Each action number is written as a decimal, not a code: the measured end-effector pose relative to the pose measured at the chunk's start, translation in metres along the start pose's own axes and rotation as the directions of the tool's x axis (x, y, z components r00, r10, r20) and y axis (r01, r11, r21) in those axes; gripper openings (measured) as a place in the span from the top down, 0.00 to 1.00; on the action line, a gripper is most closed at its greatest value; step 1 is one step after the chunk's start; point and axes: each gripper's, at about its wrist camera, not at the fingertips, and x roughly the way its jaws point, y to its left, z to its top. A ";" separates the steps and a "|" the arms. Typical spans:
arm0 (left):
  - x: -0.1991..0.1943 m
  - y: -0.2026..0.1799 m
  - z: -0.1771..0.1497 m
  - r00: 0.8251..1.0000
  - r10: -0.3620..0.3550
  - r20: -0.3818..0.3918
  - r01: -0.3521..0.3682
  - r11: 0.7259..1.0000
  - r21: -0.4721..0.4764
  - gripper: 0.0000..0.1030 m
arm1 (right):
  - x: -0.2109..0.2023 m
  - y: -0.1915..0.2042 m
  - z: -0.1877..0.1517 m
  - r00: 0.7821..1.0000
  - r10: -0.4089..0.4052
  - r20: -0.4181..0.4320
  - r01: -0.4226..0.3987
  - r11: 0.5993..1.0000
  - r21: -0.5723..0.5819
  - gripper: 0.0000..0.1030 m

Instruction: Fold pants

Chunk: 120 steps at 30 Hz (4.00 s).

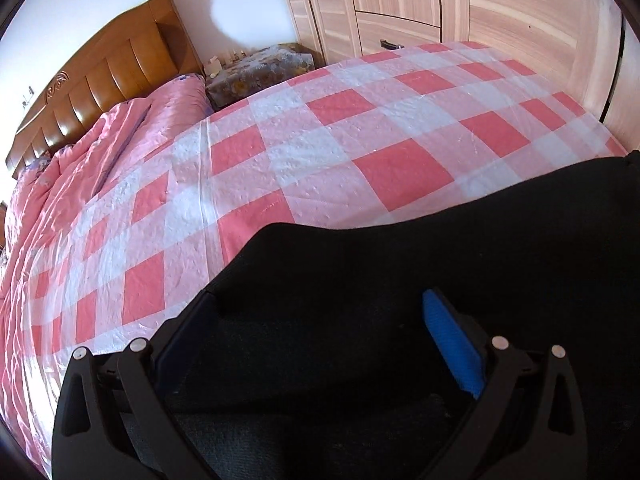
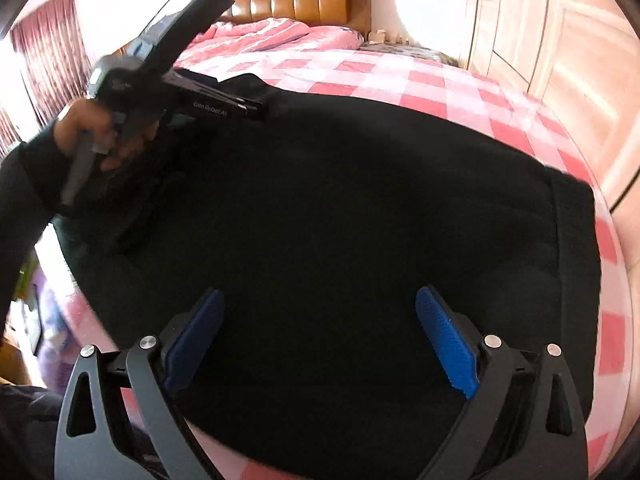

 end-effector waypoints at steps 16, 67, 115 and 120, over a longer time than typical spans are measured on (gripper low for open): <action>-0.073 0.019 -0.024 0.984 -0.027 0.176 0.044 0.994 -0.096 0.02 | -0.055 0.005 -0.019 0.996 -0.011 0.087 0.011 1.000 -0.008 0.09; -0.143 0.105 -0.251 0.986 0.153 0.070 -0.106 0.887 -0.450 0.01 | 0.066 0.173 0.093 0.988 0.138 -0.070 -0.153 0.939 -0.307 0.05; -0.107 -0.004 -0.156 0.997 -0.034 0.067 0.053 0.950 -0.306 0.03 | -0.047 -0.096 -0.076 0.928 0.294 0.228 -0.364 0.594 0.718 0.04; -0.107 -0.005 -0.156 0.996 -0.038 0.077 0.060 0.951 -0.304 0.03 | -0.048 -0.076 -0.077 0.933 0.260 0.247 -0.357 0.602 0.714 0.10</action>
